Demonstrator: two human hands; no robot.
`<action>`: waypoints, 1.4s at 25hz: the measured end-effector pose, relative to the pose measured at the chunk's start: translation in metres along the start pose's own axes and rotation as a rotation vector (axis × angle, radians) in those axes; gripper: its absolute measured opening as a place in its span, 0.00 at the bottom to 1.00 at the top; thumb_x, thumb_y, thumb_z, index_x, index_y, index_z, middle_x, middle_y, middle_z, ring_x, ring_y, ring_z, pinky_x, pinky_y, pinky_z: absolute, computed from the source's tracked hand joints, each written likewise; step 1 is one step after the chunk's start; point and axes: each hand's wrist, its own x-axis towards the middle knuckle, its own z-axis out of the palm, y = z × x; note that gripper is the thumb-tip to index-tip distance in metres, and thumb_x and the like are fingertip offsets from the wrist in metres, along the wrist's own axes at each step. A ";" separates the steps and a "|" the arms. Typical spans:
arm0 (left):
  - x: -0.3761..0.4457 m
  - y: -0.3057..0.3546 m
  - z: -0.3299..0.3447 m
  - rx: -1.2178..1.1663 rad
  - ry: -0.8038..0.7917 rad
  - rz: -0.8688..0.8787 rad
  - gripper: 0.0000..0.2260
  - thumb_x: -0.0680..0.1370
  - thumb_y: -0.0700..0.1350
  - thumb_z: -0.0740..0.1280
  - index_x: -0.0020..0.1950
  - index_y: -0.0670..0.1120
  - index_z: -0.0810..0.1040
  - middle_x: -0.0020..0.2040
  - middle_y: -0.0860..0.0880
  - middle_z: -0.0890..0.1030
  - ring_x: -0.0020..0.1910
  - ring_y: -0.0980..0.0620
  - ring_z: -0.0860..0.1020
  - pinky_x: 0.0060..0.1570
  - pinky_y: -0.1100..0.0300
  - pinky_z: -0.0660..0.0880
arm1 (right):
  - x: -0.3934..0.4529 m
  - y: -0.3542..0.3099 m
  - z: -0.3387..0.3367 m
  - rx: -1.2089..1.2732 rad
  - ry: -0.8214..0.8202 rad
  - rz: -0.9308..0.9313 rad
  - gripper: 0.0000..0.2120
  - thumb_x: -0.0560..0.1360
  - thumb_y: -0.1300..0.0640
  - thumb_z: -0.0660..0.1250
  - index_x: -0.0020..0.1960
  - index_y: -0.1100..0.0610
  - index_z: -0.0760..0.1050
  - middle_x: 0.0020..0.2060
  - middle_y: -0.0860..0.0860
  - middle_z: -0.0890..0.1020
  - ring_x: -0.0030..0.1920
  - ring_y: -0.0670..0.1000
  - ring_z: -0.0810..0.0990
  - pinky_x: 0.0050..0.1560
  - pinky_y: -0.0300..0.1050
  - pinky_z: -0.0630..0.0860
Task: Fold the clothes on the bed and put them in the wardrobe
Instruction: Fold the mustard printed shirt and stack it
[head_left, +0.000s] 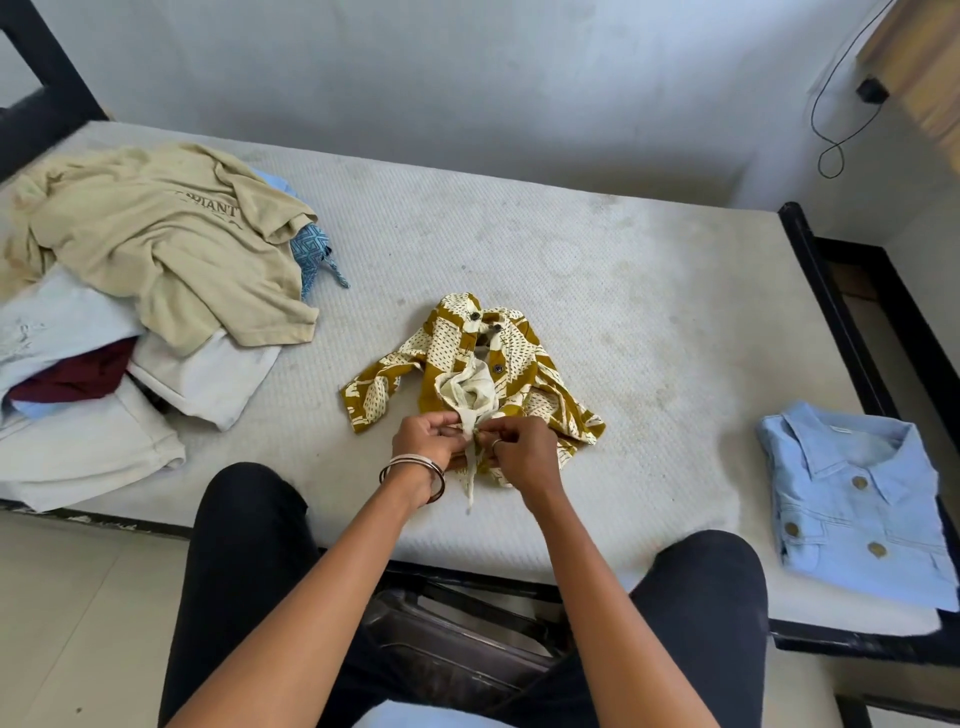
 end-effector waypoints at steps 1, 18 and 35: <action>-0.004 0.000 0.001 0.018 0.017 0.010 0.16 0.69 0.31 0.74 0.55 0.41 0.81 0.39 0.46 0.83 0.43 0.46 0.82 0.45 0.55 0.81 | -0.001 0.002 0.003 -0.005 0.005 0.002 0.12 0.71 0.70 0.68 0.49 0.59 0.85 0.39 0.55 0.86 0.41 0.56 0.85 0.46 0.57 0.82; -0.020 0.005 0.019 0.464 0.079 0.377 0.07 0.69 0.38 0.77 0.46 0.44 0.86 0.39 0.46 0.85 0.38 0.50 0.82 0.43 0.58 0.80 | -0.002 0.004 -0.004 0.218 -0.039 0.122 0.05 0.75 0.66 0.71 0.49 0.69 0.80 0.40 0.64 0.84 0.37 0.60 0.85 0.39 0.53 0.84; 0.003 0.013 0.012 -0.265 -0.015 -0.069 0.08 0.78 0.36 0.65 0.53 0.46 0.80 0.42 0.45 0.83 0.34 0.50 0.79 0.33 0.57 0.80 | 0.013 -0.003 -0.005 0.573 -0.010 0.051 0.13 0.77 0.72 0.62 0.58 0.60 0.72 0.40 0.59 0.83 0.39 0.56 0.84 0.40 0.52 0.81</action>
